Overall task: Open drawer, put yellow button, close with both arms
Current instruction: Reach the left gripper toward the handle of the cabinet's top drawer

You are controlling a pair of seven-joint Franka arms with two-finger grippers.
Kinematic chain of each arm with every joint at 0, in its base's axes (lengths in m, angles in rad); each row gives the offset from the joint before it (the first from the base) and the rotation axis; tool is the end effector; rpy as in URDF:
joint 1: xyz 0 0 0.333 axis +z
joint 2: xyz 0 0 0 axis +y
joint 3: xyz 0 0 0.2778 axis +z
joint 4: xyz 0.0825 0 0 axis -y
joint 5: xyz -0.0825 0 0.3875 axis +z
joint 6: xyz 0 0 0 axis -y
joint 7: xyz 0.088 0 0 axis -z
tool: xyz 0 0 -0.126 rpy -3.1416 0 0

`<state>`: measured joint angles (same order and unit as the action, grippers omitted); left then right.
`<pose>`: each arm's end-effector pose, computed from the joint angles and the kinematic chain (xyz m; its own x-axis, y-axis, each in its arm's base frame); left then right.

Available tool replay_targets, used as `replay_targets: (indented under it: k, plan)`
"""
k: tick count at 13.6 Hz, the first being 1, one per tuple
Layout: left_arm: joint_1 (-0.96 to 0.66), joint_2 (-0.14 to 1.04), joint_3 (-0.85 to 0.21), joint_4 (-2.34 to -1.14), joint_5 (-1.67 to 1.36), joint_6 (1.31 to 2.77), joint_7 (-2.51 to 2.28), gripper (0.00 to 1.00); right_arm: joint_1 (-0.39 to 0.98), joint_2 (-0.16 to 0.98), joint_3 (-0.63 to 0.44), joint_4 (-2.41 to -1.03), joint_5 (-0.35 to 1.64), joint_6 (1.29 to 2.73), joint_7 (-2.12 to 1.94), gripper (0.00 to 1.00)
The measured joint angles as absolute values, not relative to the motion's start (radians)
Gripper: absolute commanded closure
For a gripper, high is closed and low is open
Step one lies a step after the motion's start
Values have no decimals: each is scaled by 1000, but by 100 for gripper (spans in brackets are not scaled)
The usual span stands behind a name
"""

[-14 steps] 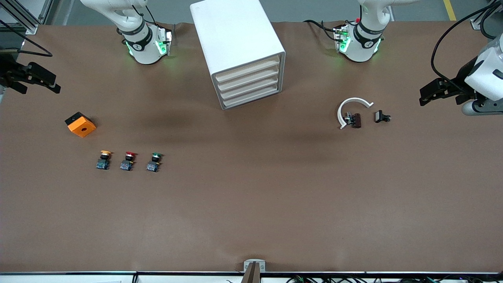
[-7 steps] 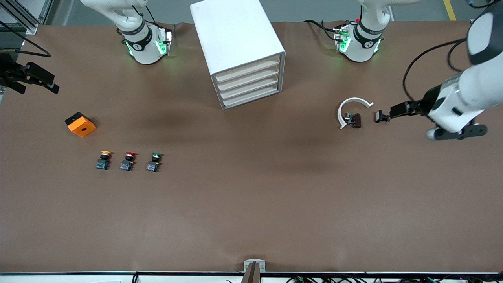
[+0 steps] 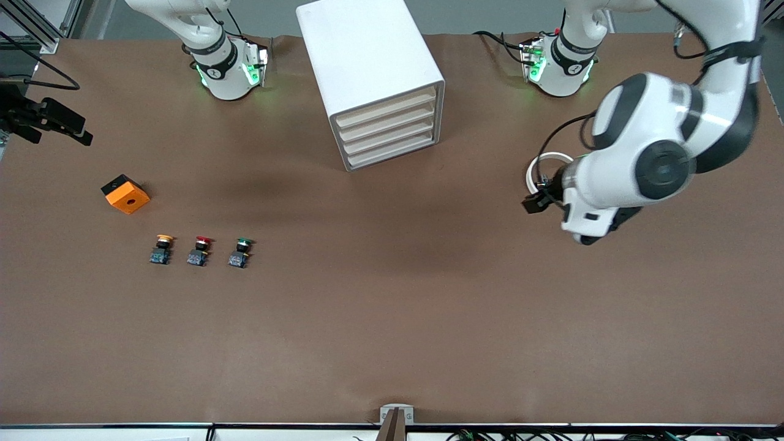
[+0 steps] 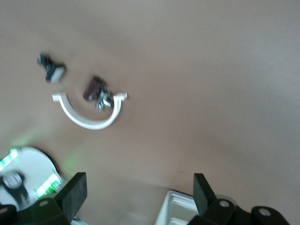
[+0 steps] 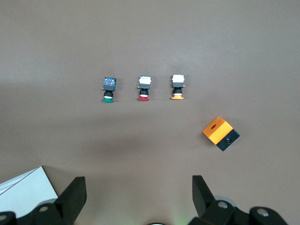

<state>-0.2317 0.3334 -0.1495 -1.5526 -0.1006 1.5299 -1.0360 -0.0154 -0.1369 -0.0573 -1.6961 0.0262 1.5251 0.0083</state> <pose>0.5562 -0.2291 0.3813 0.7270 0.6178 -0.2995 0.5763 -0.7862 -0.2231 0.5128 -0.0356 0.5775 0.9963 -0.0789 -0.0346 -0.0800 -0.9962 -0.0337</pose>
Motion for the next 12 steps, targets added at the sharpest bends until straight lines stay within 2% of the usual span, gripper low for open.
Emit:
replay_targets:
  k: [7,12]
  plan:
    - [-374,511,-151,-1542,-225,1533,-1785,0,-16,-137,-62,-1696,26,1523,-44,0]
    - [-394,534,-149,-1533,-413,1502,-1945,0,-16,-137,-62,-1696,26,1519,-48,0]
